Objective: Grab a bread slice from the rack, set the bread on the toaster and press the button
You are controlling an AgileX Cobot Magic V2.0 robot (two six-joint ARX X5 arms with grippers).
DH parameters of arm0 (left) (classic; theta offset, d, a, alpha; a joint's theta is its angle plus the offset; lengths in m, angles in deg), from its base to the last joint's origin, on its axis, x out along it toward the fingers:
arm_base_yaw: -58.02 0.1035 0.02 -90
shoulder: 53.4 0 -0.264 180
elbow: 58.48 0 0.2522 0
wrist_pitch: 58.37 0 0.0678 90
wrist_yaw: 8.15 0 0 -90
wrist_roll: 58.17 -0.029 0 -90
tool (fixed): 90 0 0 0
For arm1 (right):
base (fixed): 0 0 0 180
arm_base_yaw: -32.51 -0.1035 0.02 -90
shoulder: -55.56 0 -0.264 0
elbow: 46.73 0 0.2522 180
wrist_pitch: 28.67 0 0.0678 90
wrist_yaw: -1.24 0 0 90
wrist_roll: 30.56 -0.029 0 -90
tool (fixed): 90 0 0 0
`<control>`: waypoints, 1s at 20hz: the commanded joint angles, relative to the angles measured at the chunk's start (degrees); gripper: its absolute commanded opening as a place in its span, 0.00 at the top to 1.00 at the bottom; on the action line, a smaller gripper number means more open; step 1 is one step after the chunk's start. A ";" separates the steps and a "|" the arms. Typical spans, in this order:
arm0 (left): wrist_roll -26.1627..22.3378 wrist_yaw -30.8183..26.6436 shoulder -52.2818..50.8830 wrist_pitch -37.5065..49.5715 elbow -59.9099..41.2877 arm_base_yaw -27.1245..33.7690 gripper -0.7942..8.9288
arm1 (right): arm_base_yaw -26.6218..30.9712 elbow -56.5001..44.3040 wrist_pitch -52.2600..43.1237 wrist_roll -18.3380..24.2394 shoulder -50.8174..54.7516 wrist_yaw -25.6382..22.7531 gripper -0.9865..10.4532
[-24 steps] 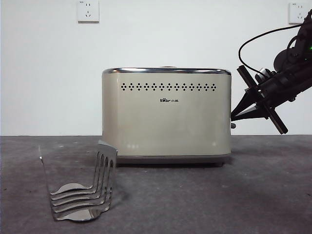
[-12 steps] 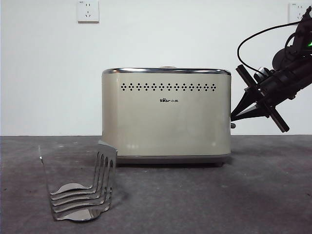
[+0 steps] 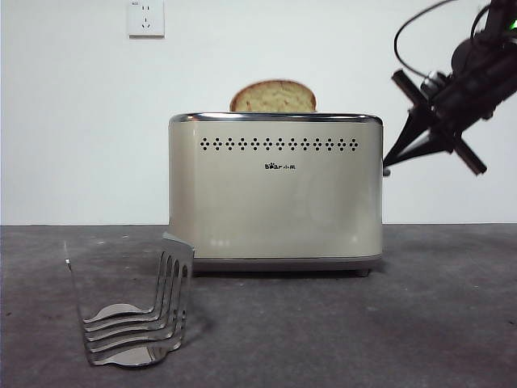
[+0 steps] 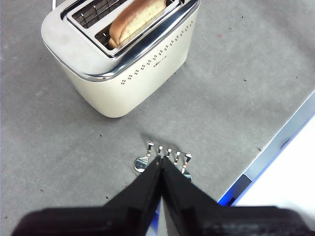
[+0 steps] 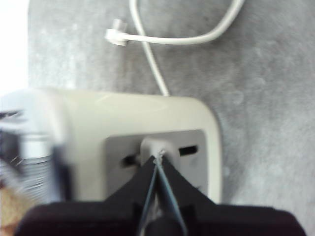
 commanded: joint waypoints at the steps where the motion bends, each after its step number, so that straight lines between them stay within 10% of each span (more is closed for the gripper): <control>1: 0.26 -0.17 -0.59 0.20 -0.15 0.20 0.92 | -0.11 0.07 1.84 2.40 2.89 -0.37 0.92; 20: 0.33 -0.28 0.83 0.24 -0.07 0.52 0.92 | 0.00 0.11 12.44 5.49 46.66 -36.26 0.91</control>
